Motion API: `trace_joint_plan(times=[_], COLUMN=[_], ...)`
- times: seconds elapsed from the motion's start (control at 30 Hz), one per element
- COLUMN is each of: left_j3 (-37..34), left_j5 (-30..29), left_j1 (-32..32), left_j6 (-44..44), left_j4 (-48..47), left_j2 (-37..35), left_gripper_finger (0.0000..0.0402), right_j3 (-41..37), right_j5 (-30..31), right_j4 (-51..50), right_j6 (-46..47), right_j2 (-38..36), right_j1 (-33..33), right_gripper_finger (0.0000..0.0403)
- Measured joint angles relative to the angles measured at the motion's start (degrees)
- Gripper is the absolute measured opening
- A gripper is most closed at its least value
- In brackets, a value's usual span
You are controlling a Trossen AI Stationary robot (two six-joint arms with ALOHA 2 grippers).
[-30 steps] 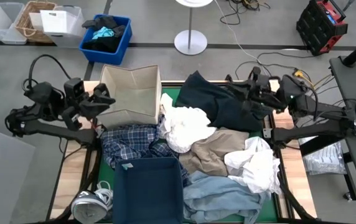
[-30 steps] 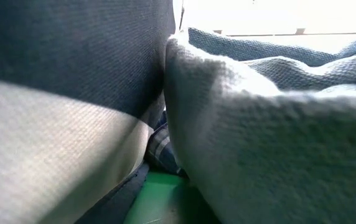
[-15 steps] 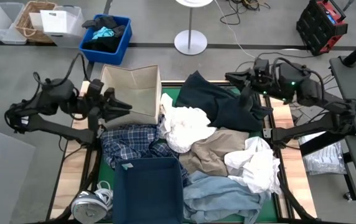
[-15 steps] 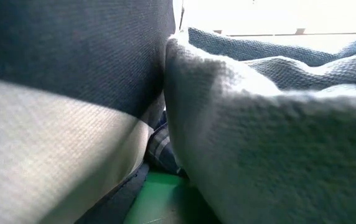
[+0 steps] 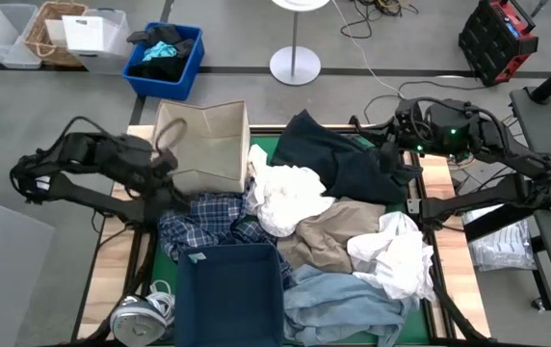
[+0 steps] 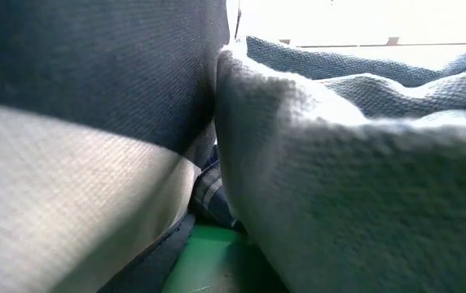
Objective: Sort clothes
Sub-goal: Put the white dress into the white laundry organizer
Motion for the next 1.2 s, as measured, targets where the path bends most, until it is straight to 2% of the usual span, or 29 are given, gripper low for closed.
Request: trace_joint_plan(times=[0.2,0.4,0.97,1.2], left_j3=[-0.17,-0.20,-0.21,-0.30], left_j5=[-0.74,-1.17,-5.82,-6.81], left_j1=[0.07,0.04,-0.02,-4.66], left_j6=[-12.15,-12.24,4.38,18.11], left_j4=[-9.41,-11.21,-13.56,-15.96], left_j2=[3.95,7.88,19.37,17.34], left_gripper_finger=[0.0114,0.0114,0.0114,0.0114], right_j3=[0.01,-0.01,-0.01,-0.01], right_j5=[0.00,0.00,0.02,0.01], right_j4=[0.20,0.85,0.88,0.85], right_j6=[-0.07,-0.07,-0.09,-0.11], right_j2=[0.04,0.07,1.44,1.44], right_j1=[-0.02,-0.02,0.00,0.00], right_gripper_finger=[0.0013,0.0013,0.0013,0.0013])
